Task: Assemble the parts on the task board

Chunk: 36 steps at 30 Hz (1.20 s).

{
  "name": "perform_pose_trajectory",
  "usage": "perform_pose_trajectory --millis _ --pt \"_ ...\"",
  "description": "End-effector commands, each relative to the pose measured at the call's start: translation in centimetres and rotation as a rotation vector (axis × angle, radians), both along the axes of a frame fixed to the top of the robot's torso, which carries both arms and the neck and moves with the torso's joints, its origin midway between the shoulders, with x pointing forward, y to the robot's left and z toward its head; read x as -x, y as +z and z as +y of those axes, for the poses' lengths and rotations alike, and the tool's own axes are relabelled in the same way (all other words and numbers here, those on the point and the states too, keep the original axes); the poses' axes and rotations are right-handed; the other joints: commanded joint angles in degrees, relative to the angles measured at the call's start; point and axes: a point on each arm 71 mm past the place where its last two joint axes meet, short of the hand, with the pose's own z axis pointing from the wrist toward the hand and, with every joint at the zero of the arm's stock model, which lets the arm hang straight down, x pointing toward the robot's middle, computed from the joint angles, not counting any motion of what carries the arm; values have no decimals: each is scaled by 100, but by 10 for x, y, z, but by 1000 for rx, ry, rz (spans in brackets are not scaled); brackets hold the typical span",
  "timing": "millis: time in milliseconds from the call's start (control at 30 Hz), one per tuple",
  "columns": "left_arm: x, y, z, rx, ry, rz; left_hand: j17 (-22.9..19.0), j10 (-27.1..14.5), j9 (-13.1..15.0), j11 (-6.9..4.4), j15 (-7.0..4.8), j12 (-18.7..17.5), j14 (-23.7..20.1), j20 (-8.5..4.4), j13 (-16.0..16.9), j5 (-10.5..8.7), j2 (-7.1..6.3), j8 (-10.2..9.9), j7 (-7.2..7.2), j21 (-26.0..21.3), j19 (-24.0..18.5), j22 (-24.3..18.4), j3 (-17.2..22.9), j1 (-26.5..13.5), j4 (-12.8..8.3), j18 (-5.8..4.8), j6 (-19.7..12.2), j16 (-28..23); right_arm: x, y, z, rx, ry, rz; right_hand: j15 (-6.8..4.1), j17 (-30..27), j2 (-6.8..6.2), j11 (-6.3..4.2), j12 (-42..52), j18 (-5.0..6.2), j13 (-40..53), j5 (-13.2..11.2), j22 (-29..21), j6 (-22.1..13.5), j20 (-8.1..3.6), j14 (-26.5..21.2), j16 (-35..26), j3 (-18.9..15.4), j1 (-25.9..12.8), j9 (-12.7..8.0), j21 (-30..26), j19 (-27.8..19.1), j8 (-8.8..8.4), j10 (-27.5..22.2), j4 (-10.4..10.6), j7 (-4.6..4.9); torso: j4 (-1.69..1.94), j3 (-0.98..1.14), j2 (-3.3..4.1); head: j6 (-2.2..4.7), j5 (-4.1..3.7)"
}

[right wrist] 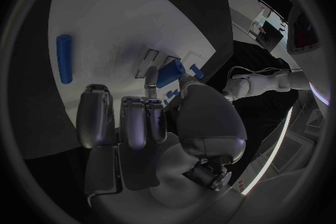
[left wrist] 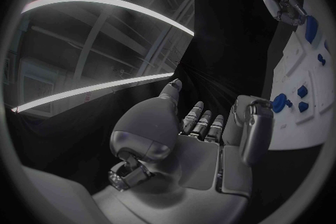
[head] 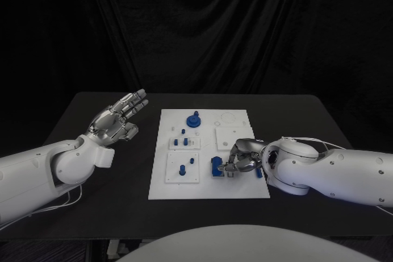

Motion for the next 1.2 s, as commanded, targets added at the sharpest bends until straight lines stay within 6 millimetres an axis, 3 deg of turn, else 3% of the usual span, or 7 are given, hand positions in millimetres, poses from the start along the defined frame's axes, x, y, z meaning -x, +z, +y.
perform_pose_trajectory --millis 33,433,767,1067,1200 --pt "1 0 -2 13 -13 -2 -5 -1 6 48 44 27 -2 35 7 40 -9 20 47 25 602 1509 40 41 2 -79 9 -20 0 -4 -3 26 -9 11 -26 1074 4 -22 16 -38 1508 6 1087 23 -21 517 -10 -4 164 29 22 111 35 598 -74 -21 -1 5 -2 -1 2" --pt "1 0 -1 12 -17 2 -5 -2 5 49 49 28 -2 38 7 42 -7 18 47 25 602 1509 45 41 -1 -79 2 -20 -1 -6 -2 24 -7 10 -36 1069 -77 -34 16 -38 1508 -107 1087 -8 -30 516 -11 -51 602 122 20 111 87 598 -308 -36 -7 3 1 -1 8" --pt "2 -1 -1 12 -20 5 -5 -3 4 50 56 29 -2 40 6 43 -6 18 47 25 602 1509 48 40 -1 -79 0 -20 4 2 -7 -26 -28 -35 -37 1084 -55 -34 16 -41 1508 -96 1091 -12 -32 519 -4 -76 617 155 34 117 121 598 -293 -33 -5 4 -1 -1 6" --pt "3 0 0 10 -14 4 -5 7 8 49 99 47 -2 64 10 48 -8 26 43 25 602 1509 64 39 -9 -79 21 -20 14 25 -32 -25 -86 -85 -33 1078 -31 -27 16 -44 1508 298 1094 -126 -32 519 -4 -139 635 167 46 124 102 598 -174 -22 -11 3 2 -1 -33" --pt "3 0 0 8 -9 4 -5 14 10 50 104 57 -2 74 12 50 -11 31 46 25 602 1509 68 39 -16 -79 34 -20 16 32 -51 32 -119 -89 -22 1064 -41 -11 16 -45 1508 703 1095 -190 -24 515 -10 -126 728 92 47 123 13 598 -136 -4 -10 0 0 -1 -67"
